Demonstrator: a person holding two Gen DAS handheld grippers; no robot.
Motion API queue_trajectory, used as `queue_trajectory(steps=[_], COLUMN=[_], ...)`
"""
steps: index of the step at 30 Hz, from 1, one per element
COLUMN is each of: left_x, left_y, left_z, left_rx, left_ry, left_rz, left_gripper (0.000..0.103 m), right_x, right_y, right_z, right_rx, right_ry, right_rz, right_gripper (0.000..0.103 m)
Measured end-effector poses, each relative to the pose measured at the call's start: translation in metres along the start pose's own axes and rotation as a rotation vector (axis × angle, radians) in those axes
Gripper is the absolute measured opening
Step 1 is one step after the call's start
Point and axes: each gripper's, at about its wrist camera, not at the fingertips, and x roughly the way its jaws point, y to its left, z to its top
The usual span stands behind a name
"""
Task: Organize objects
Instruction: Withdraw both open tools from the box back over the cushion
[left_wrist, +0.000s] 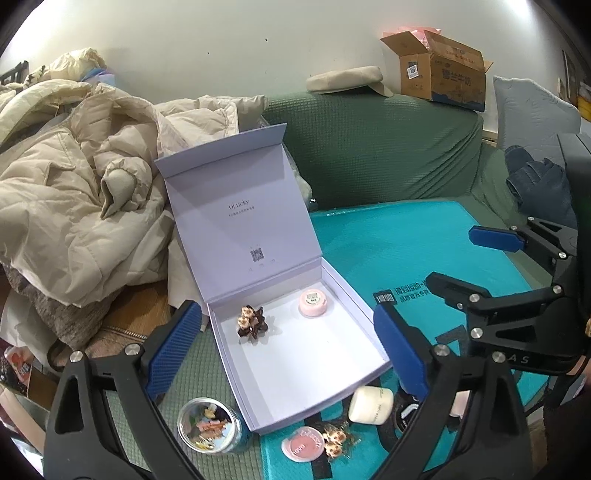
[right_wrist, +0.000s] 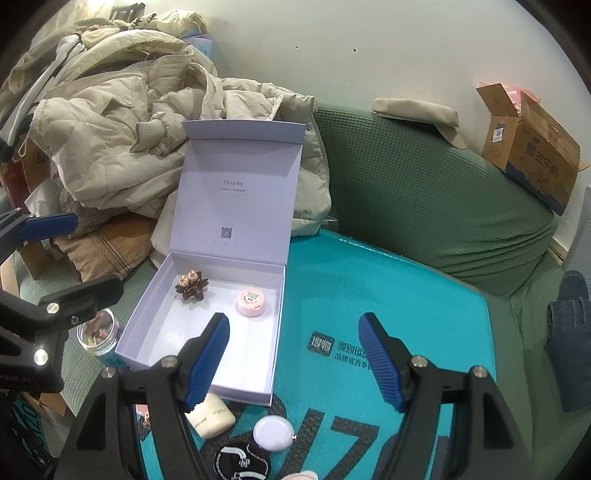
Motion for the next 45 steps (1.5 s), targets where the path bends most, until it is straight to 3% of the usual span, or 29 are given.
queue_trajectory(steps=[18,45], left_x=[-0.002,0.022], left_y=[-0.017,-0.04], left_z=[-0.046,-0.123], left_rx=[-0.024,-0.02], left_ry=[0.075,0.204], left_rz=[-0.034,-0.075], left_gripper=[0.094,0.094], right_x=[-0.016,0.003], right_y=[0.005,0.021], right_z=[-0.054,-0.141], right_rx=[0.027,0.098], right_ry=[0.045,0.156], right_rz=[0.001,0.007], right_gripper=[0.073,0.073])
